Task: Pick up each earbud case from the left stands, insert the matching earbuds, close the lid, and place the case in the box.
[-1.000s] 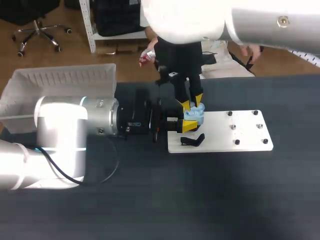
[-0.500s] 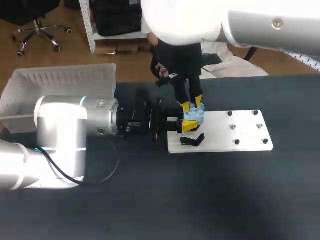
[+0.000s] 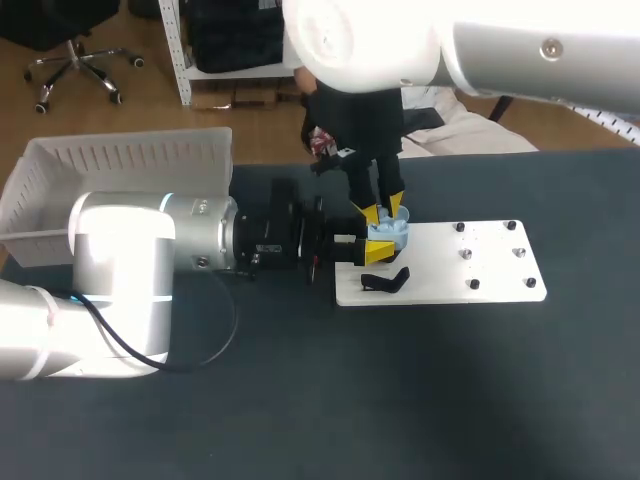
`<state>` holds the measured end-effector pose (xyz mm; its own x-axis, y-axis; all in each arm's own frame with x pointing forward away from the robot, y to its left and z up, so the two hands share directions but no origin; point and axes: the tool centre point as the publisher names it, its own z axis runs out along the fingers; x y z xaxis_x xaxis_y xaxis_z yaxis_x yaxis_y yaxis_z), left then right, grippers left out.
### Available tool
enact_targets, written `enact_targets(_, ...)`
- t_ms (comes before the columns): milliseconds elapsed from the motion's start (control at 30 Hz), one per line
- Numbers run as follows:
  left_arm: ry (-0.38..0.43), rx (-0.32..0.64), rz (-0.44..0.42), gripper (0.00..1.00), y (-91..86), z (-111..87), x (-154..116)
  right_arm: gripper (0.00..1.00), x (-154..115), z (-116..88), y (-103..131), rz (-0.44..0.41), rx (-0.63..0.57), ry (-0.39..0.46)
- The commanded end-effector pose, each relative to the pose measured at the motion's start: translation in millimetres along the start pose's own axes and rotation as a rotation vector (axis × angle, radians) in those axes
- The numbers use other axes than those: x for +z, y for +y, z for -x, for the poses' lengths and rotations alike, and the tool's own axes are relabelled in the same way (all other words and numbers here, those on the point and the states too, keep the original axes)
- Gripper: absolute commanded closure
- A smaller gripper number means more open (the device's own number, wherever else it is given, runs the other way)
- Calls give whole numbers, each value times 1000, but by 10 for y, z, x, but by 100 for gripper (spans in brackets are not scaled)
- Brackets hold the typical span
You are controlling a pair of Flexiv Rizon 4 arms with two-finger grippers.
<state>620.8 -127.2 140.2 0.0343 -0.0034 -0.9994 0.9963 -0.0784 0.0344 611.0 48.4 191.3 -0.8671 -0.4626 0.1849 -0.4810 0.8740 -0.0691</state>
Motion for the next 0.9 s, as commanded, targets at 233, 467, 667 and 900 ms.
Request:
enact_targets(233,-1,2,5,100,-10,-2,6,100,-1,3,17,1,5,1)
enact_targets(467,-1,2,5,100,-10,-2,6,100,38,6,7,11,13,3)
enact_targets(667,-1,2,5,100,-10,-2,6,100,47,9,4,10,19,-2)
enact_targets(900,-1,2,5,100,-10,-2,6,100,66,18,17,5,20,-4)
